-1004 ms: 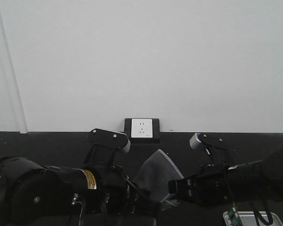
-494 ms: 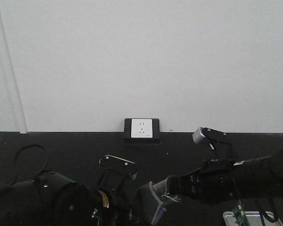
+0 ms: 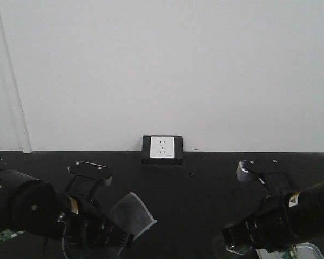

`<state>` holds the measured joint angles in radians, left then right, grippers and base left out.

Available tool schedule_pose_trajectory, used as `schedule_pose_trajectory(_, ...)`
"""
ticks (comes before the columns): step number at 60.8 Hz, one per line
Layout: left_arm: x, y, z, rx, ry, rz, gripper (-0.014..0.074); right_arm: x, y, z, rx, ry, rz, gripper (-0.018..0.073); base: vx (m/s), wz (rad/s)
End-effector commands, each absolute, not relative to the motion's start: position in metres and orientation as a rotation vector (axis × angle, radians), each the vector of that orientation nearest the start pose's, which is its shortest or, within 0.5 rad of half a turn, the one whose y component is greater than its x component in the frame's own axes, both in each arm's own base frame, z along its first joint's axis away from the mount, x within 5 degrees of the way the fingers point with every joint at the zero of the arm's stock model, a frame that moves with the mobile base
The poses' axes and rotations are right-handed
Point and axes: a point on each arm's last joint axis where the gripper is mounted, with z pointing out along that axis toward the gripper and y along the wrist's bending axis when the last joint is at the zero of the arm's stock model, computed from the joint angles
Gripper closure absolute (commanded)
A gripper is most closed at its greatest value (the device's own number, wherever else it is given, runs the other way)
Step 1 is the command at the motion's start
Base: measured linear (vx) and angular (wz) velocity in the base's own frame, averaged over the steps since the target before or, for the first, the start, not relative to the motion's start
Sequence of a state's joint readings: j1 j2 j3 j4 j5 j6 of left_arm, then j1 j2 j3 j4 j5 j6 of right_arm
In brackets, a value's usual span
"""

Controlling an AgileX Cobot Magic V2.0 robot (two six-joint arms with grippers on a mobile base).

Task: Wipe beaker with gray cloth and return to tray
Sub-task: 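Lower the beaker onto the metal tray with the right gripper and release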

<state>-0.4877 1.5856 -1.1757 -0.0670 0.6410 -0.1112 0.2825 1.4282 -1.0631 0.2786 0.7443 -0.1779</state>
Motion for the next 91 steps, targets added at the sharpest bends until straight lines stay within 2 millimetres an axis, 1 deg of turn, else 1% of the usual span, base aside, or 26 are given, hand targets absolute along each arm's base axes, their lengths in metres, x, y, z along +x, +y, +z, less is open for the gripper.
schedule_pose_trajectory(1,0.292,-0.144,0.313,0.353,2.408,-0.285,0.0596,0.273,0.086,0.304,-0.371,2.52,0.213,0.0568,0.0,0.0)
schedule_pose_trajectory(7,0.289,-0.125,0.317,0.293,2.42,-0.203,0.0596,0.269,0.077,0.304,-0.362,2.551,0.098,0.0567,0.0,0.0)
schedule_pose_trajectory(9,0.288,-0.122,0.316,0.282,2.425,-0.193,0.0596,0.267,0.074,0.305,-0.357,2.555,0.07,0.0567,0.0,0.0)
schedule_pose_trajectory(12,0.286,-0.111,0.312,0.257,2.435,-0.152,0.0596,0.266,0.071,0.306,-0.356,2.555,0.025,0.0567,0.0,0.0)
schedule_pose_trajectory(18,0.281,-0.095,0.291,0.236,2.492,-0.091,0.0596,0.265,0.067,0.309,-0.347,2.544,-0.025,0.0567,0.0,0.0)
schedule_pose_trajectory(19,0.281,-0.095,0.291,0.236,2.492,-0.091,0.0596,0.265,0.066,0.31,-0.341,2.541,-0.029,0.0567,0.0,0.0)
schedule_pose_trajectory(23,0.28,-0.086,0.274,0.22,2.53,-0.071,0.0596,0.265,0.065,0.31,-0.331,2.538,-0.044,0.0567,0.0,0.0)
schedule_pose_trajectory(24,0.279,-0.083,0.267,0.211,2.545,-0.064,0.0596,0.265,0.065,0.31,-0.332,2.538,-0.046,0.0567,0.0,0.0)
schedule_pose_trajectory(31,0.279,-0.077,0.246,0.19,2.573,-0.057,0.0587,0.265,0.065,0.31,-0.333,2.534,-0.048,0.0567,0.0,0.0)
schedule_pose_trajectory(37,0.28,-0.077,0.241,0.188,2.591,-0.056,0.0559,0.265,0.065,0.311,-0.333,2.53,-0.046,0.0567,0.0,0.0)
schedule_pose_trajectory(43,0.281,-0.079,0.235,0.185,2.61,-0.066,0.0485,0.265,0.065,0.311,-0.333,2.53,-0.046,0.0567,0.0,0.0)
schedule_pose_trajectory(46,0.282,-0.08,0.233,0.187,2.619,-0.063,0.0424,0.265,0.065,0.311,-0.333,2.53,-0.046,0.0567,0.0,0.0)
schedule_pose_trajectory(47,0.282,-0.08,0.233,0.187,2.619,-0.063,0.0424,0.265,0.065,0.31,-0.333,2.531,-0.047,0.0567,0.0,0.0)
schedule_pose_trajectory(51,0.282,-0.08,0.231,0.188,2.624,-0.062,0.0323,0.265,0.065,0.31,-0.333,2.531,-0.047,0.0567,0.0,0.0)
schedule_pose_trajectory(56,0.283,-0.08,0.232,0.188,2.623,-0.062,0.0228,0.265,0.065,0.31,-0.331,2.533,-0.05,0.0567,0.0,0.0)
schedule_pose_trajectory(57,0.283,-0.08,0.232,0.187,2.623,-0.062,0.0201,0.265,0.065,0.31,-0.329,2.533,-0.051,0.0567,0.0,0.0)
schedule_pose_trajectory(63,0.283,-0.08,0.238,0.183,2.63,-0.057,0.0106,0.265,0.063,0.311,-0.302,2.539,-0.069,0.0567,0.0,0.0)
schedule_pose_trajectory(68,0.281,-0.079,0.249,0.177,2.626,-0.054,0.0058,0.266,0.056,0.311,-0.255,2.541,-0.097,0.0567,0.0,0.0)
schedule_pose_trajectory(70,0.28,-0.078,0.253,0.178,2.618,-0.054,0.0051,0.267,0.051,0.312,-0.225,2.543,-0.1,0.0567,0.0,0.0)
schedule_pose_trajectory(71,0.279,-0.078,0.26,0.175,2.603,-0.057,0.0047,0.267,0.049,0.312,-0.218,2.545,-0.099,0.0567,0.0,0.0)
schedule_pose_trajectory(76,0.273,-0.076,0.28,0.166,2.552,-0.07,0.0045,0.269,0.033,0.312,-0.139,2.554,-0.117,0.0567,0.0,0.0)
schedule_pose_trajectory(79,0.267,-0.074,0.291,0.161,2.515,-0.08,0.0048,0.27,0.022,0.312,-0.095,2.557,-0.124,0.0567,0.0,0.0)
schedule_pose_trajectory(80,0.263,-0.073,0.299,0.158,2.483,-0.089,0.0049,0.271,0.017,0.311,-0.077,2.559,-0.123,0.0567,0.0,0.0)
schedule_pose_trajectory(83,0.255,-0.07,0.312,0.152,2.435,-0.102,0.0054,0.272,0.007,0.311,-0.057,2.56,-0.126,0.0567,0.0,0.0)
schedule_pose_trajectory(88,0.242,-0.067,0.329,0.144,2.369,-0.12,0.0062,0.273,-0.005,0.304,-0.042,2.56,-0.119,0.0567,0.0,0.0)
schedule_pose_trajectory(91,0.236,-0.065,0.338,0.14,2.333,-0.129,0.0065,0.273,-0.011,0.29,-0.026,2.583,-0.116,0.0567,0.0,0.0)
